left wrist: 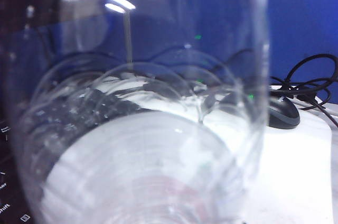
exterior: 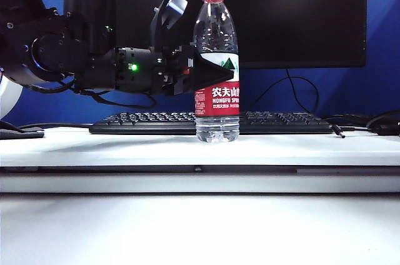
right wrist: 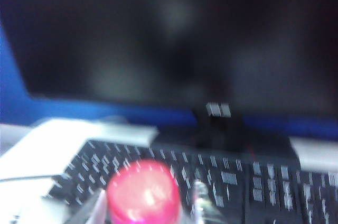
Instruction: Unscrew the cap from the plastic bottle on the table.
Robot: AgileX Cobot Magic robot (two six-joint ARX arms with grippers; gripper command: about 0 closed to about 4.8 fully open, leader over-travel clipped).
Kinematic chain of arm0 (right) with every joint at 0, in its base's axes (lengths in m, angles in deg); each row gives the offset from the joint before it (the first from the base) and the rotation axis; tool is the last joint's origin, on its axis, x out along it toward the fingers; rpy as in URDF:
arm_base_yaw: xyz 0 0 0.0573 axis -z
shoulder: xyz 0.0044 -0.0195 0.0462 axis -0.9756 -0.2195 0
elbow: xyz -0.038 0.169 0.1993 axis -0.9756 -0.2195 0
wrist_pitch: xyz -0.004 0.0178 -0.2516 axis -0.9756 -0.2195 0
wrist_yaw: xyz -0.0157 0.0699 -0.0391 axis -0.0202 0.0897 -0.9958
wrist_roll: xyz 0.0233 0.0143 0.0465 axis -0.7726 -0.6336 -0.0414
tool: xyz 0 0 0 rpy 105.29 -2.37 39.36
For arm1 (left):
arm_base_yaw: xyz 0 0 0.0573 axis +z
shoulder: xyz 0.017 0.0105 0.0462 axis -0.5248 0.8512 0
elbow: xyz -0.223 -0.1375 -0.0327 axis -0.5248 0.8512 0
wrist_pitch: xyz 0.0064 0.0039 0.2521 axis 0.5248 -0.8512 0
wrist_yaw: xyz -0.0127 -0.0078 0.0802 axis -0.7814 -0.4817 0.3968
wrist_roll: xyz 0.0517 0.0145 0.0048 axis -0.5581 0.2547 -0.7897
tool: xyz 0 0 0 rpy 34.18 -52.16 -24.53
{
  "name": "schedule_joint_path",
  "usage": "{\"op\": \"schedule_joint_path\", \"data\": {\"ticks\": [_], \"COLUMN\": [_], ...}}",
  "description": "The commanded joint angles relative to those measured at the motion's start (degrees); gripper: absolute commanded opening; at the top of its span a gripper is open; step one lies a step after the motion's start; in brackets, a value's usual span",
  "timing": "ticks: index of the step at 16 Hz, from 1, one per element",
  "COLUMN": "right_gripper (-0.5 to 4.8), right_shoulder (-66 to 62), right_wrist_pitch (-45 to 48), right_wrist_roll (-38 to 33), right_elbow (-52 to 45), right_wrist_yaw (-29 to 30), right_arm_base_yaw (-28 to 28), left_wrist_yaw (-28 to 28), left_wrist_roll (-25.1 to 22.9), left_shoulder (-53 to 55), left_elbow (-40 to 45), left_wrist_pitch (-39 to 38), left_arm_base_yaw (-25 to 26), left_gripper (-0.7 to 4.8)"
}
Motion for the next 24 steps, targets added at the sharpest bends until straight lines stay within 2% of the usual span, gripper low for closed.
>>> {"op": "schedule_joint_path", "data": {"ticks": [1, 7, 8, 10, 14, 17, 20, 21, 23, 24], "right_gripper": [2.15, 2.05, 1.92, 1.34, 1.27, 0.83, 0.8, 0.8, 0.8, 0.8], "right_shoulder": [-2.14, -4.7, -4.83, -5.03, -4.87, -2.99, -1.9, -1.81, -1.79, -1.62], "right_wrist_pitch": [0.72, 0.26, 0.24, 0.15, -0.9, -7.48, -9.68, -10.62, -12.35, -14.49], "right_wrist_roll": [-3.82, -4.92, -4.92, -4.9, -4.79, -4.66, -4.48, -4.26, -3.8, -2.54], "right_elbow": [0.28, 3.65, 3.65, 3.65, 3.65, 3.65, 3.63, 3.63, 3.63, 3.63], "right_wrist_yaw": [-0.98, -0.37, -0.39, -0.35, 0.31, 3.65, 13.07, 20.63, 29.4, 35.76], "right_arm_base_yaw": [-0.11, -0.17, -0.15, -0.13, -0.13, 0.31, 2.49, 4.48, 7.48, 10.21], "left_wrist_yaw": [-0.44, -0.42, -0.42, -0.42, -0.44, -0.44, -2.38, -4.28, -5.4, -5.4], "left_wrist_roll": [0.31, 0.48, 0.46, 0.44, 0.44, 0.42, 0.44, 0.44, 0.44, 0.44], "left_shoulder": [0.0, 0.0, 0.0, 0.0, 0.0, 0.0, 0.0, 0.0, 0.0, 0.0], "left_elbow": [-0.04, -0.04, -0.04, -0.04, -0.04, -0.04, -0.04, -0.04, -0.04, -0.04], "left_wrist_pitch": [-0.09, -0.11, -0.11, -0.11, -0.11, -0.11, -0.11, -0.11, -0.17, -0.17], "left_arm_base_yaw": [-0.13, -0.13, -0.13, -0.13, -0.13, -0.13, -0.13, -0.13, -0.13, -0.13], "left_gripper": [2.99, 2.99, 2.99, 2.99, 2.99, 2.99, 2.99, 2.99, 2.99, 2.99]}}
